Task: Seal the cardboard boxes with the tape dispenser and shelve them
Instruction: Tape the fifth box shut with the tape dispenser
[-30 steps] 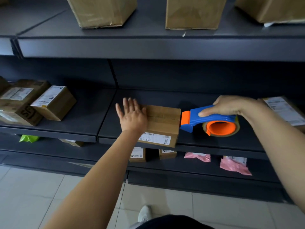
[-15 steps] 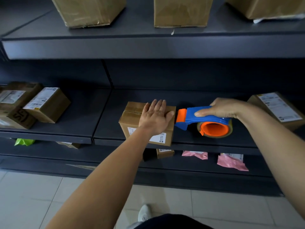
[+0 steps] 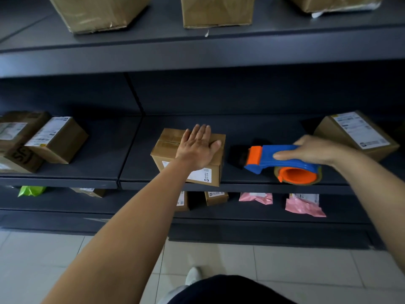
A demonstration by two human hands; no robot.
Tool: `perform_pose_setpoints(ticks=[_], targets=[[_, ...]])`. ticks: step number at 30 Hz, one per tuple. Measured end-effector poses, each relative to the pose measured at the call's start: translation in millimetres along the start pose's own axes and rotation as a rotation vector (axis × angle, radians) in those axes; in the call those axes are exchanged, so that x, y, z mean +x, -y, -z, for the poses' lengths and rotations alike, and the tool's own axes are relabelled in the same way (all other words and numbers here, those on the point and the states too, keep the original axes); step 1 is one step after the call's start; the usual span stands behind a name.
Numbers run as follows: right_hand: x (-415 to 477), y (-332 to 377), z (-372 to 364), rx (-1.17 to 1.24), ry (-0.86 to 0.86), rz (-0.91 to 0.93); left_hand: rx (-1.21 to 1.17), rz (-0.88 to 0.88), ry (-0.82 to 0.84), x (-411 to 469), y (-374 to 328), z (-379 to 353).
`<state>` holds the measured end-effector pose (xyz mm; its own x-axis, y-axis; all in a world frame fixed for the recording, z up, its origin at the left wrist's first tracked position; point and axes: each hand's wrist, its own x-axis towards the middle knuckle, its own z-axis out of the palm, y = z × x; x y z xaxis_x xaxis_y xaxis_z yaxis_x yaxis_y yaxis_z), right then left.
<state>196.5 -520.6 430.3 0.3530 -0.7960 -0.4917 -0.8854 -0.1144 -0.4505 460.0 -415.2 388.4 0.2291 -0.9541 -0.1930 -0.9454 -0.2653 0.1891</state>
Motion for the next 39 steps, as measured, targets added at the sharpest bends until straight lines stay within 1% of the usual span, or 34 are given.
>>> perform_pose_setpoints(ticks=[3, 5, 7, 10, 14, 18, 19, 22, 25, 28, 30, 32, 34, 35, 36, 38, 39], targets=[[11, 29, -27, -0.115, -0.036, 0.012, 0.048, 0.11, 0.039, -3, -9, 1], [15, 44, -39, -0.142, -0.032, 0.023, 0.072, 0.183, 0.061, -2, -18, 1], [15, 53, -43, -0.154, -0.032, 0.026, 0.047, 0.212, -0.004, -1, -23, 0], [15, 54, -40, -0.158, -0.017, 0.02, -0.04, 0.178, -0.164, 0, -23, -2], [11, 62, -29, -0.17, 0.003, 0.039, -0.181, 0.133, -0.22, -3, -18, 4], [2, 78, -5, -0.195, -0.062, 0.083, -0.419, 0.163, -0.276, -2, -4, 27], [0, 82, 2, -0.185, -0.071, 0.102, -0.521, 0.18, -0.275, -1, 2, 33], [-10, 98, 25, -0.153, -0.09, 0.146, -0.961, 0.237, -0.253, -7, 16, 48], [-19, 116, 36, -0.159, -0.105, 0.177, -1.249, 0.235, -0.22, -16, 29, 52], [-22, 137, 30, -0.146, -0.112, 0.201, -1.41, 0.266, -0.209, -25, 51, 56], [-21, 153, 22, -0.136, -0.109, 0.214, -1.496, 0.317, -0.147, -30, 68, 57], [-18, 171, 12, -0.128, -0.108, 0.236, -1.523, 0.34, -0.098, -35, 88, 58], [-16, 189, 2, -0.117, -0.097, 0.259, -1.45, 0.337, -0.159, -35, 99, 63], [-17, 198, -2, -0.113, -0.086, 0.268, -1.316, 0.344, -0.222, -31, 103, 62], [-19, 205, -4, -0.11, -0.075, 0.272, -1.072, 0.329, -0.273, -27, 105, 62], [-24, 216, -5, -0.122, -0.072, 0.274, -0.41, 0.233, -0.295, -19, 100, 60], [-26, 219, -4, -0.135, -0.078, 0.274, -0.214, 0.149, -0.3, -18, 96, 59]])
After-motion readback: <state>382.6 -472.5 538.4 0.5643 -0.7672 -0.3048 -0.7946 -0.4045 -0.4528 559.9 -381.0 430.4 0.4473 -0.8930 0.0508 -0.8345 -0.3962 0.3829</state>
